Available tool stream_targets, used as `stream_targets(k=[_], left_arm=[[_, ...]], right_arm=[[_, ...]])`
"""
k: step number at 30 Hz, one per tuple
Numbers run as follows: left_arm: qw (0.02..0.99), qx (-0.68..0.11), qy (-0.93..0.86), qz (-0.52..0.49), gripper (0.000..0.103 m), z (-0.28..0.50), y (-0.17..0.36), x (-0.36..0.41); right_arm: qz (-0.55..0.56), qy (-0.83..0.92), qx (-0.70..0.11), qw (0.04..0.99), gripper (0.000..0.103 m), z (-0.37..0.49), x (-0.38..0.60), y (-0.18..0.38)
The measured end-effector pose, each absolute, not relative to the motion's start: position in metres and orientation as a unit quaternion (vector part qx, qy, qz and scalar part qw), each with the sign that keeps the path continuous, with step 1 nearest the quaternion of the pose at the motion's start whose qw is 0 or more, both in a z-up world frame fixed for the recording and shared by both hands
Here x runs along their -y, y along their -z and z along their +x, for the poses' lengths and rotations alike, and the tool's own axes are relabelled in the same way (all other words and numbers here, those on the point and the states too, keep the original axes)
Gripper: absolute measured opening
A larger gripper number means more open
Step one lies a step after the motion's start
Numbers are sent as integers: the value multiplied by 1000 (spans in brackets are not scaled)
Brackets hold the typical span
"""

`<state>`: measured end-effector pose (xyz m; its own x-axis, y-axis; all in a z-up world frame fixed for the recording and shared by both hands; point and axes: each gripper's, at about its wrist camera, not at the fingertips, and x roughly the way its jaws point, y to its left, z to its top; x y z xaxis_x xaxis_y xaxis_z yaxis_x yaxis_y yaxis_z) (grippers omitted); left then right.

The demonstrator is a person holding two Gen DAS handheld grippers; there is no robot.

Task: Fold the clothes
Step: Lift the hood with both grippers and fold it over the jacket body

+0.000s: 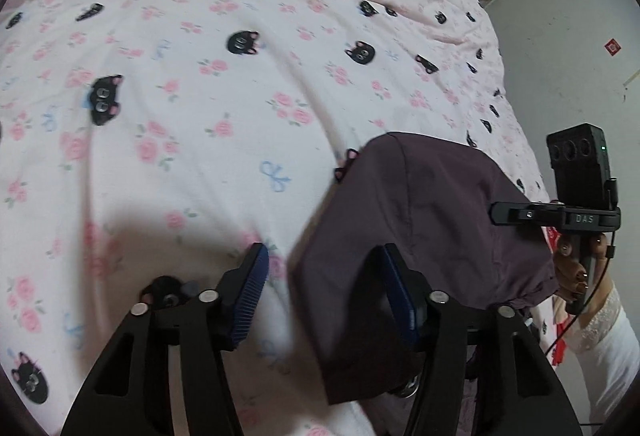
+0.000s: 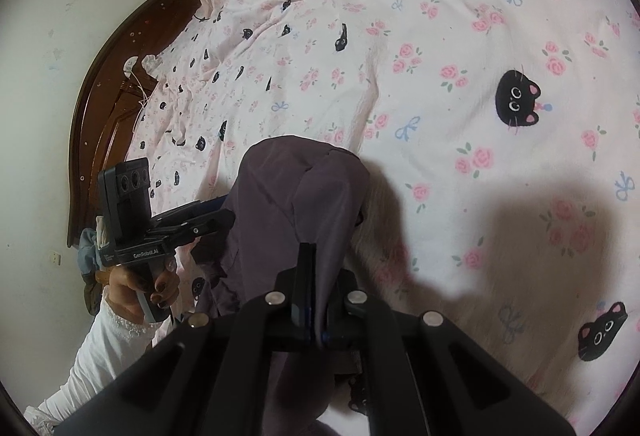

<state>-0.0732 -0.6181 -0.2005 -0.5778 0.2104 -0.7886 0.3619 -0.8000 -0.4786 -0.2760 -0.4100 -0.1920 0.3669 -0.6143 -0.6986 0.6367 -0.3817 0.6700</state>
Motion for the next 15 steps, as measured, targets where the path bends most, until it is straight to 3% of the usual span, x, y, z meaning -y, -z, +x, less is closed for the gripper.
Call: stream_targets(k=[5,8,15], left_arm=[[26,-320,828,460,10,-77,203,613],[31,-312,835,453,5,-75,198,610],[22,-304,857,416,4,-61,177,608]], right_arm=[[614,563,-8,553,3,-276,411,195],[611,565,-7,555,3,-275,408,193],[581,575,-13,575,3,-266,401,172]])
